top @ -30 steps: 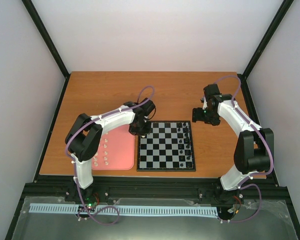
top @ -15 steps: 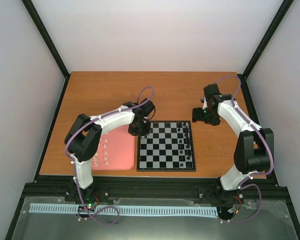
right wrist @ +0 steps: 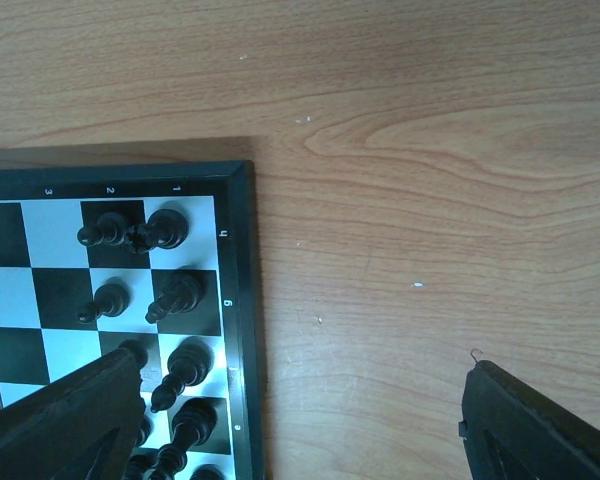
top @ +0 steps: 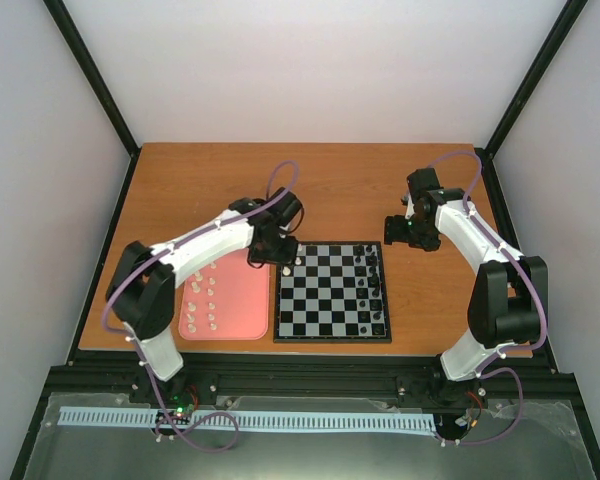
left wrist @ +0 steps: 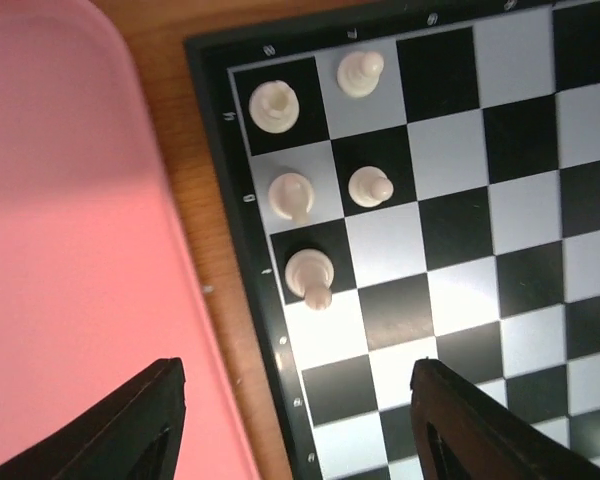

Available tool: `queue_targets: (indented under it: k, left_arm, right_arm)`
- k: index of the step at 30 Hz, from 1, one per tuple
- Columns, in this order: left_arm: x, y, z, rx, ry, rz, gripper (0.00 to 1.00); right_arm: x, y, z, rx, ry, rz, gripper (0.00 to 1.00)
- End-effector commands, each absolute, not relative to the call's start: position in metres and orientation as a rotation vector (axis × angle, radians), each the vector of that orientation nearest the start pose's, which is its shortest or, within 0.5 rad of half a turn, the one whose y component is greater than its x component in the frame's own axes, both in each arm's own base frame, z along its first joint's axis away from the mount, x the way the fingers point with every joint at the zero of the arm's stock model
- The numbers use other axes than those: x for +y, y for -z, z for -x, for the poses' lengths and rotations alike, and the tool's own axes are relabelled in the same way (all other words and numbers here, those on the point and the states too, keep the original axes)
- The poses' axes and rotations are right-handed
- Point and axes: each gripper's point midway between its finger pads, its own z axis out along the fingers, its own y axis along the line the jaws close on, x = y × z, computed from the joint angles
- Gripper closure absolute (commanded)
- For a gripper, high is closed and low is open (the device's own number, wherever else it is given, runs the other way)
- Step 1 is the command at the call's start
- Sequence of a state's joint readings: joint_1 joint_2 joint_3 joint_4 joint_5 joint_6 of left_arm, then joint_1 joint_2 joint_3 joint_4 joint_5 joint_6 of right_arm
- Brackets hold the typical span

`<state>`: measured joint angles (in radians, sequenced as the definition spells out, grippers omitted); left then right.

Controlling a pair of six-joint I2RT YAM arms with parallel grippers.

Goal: Set up the chess pieces on the board
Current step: Place the chess piece on the chessboard, then pick up the chess piece from the storage box.

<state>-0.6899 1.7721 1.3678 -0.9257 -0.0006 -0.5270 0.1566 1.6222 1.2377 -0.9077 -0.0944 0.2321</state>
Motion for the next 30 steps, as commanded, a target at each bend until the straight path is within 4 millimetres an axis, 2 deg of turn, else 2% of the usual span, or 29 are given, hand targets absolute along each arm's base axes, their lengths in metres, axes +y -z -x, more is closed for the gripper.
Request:
queue_targets:
  k: [1, 3, 10, 14, 21, 30]
  left_arm:
    - [-0.217, -0.142, -0.298, 2.816, 0.170, -0.174, 0.35]
    - [-0.197, -0.140, -0.299, 2.823, 0.179, -0.092, 0.35]
    - [-0.118, -0.106, -0.310, 2.875, 0.124, 0.186, 0.35]
    - [-0.084, -0.090, -0.318, 2.888, 0.121, 0.328, 0.38]
    - [-0.058, -0.064, -0.323, 2.935, 0.083, 0.406, 0.45]
    - [-0.057, -0.045, -0.328, 2.975, 0.078, 0.425, 0.54]
  right_arm:
    - [0.072, -0.108, -0.351, 2.862, -0.229, -0.094, 0.00]
    - [0.073, -0.108, -0.352, 2.860, -0.239, -0.096, 0.00]
    - [0.075, -0.107, -0.351, 2.864, -0.257, -0.084, 0.00]
    - [0.075, -0.108, -0.350, 2.862, -0.252, -0.084, 0.00]
    - [0.074, -0.107, -0.346, 2.866, -0.248, -0.094, 0.00]
    - [0.071, -0.107, -0.343, 2.871, -0.227, -0.098, 0.00]
